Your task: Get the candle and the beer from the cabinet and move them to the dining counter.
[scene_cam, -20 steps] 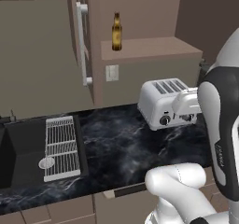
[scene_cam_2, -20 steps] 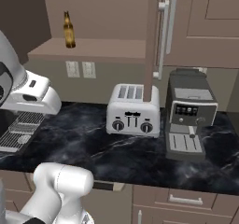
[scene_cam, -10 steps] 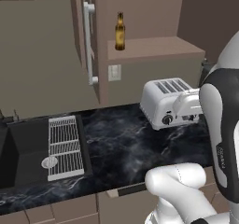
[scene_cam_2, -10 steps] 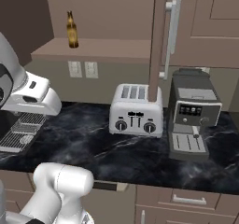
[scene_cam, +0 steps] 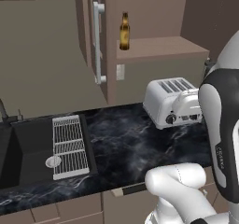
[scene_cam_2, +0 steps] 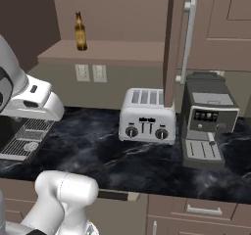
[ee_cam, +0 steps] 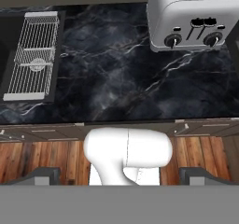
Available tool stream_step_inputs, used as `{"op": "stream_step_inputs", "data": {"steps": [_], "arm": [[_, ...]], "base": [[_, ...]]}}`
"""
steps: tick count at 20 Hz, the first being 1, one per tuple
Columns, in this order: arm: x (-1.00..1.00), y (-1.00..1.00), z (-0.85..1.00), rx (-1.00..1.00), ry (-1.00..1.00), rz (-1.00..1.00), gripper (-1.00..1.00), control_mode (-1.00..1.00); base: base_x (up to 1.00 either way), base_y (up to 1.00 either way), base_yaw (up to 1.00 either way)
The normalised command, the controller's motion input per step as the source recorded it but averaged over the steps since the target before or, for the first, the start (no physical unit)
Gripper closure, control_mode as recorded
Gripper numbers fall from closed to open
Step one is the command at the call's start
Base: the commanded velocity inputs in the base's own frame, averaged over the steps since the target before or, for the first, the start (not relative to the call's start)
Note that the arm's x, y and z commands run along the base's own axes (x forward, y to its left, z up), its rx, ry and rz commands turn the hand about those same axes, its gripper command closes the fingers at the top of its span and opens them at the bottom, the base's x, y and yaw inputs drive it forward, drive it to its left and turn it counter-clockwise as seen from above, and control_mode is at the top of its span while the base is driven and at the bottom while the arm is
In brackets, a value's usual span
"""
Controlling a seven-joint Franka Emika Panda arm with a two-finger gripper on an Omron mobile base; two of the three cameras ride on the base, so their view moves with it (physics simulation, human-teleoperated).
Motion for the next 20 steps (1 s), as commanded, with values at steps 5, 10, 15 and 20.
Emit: {"op": "stream_step_inputs", "data": {"steps": [5,10,15,20], "arm": [[0.00,0.00,0.00,0.00,0.00,0.00,-1.00,1.00],[0.00,0.00,0.00,0.00,0.00,0.00,-1.00,1.00],[0.00,0.00,0.00,0.00,0.00,0.00,-1.00,1.00],[0.00,0.00,0.00,0.00,0.00,0.00,-1.00,-1.00]], "base": [[0.04,0.00,0.00],[0.12,0.00,0.00],[0.08,0.00,0.00],[0.00,0.00,0.00]]}}
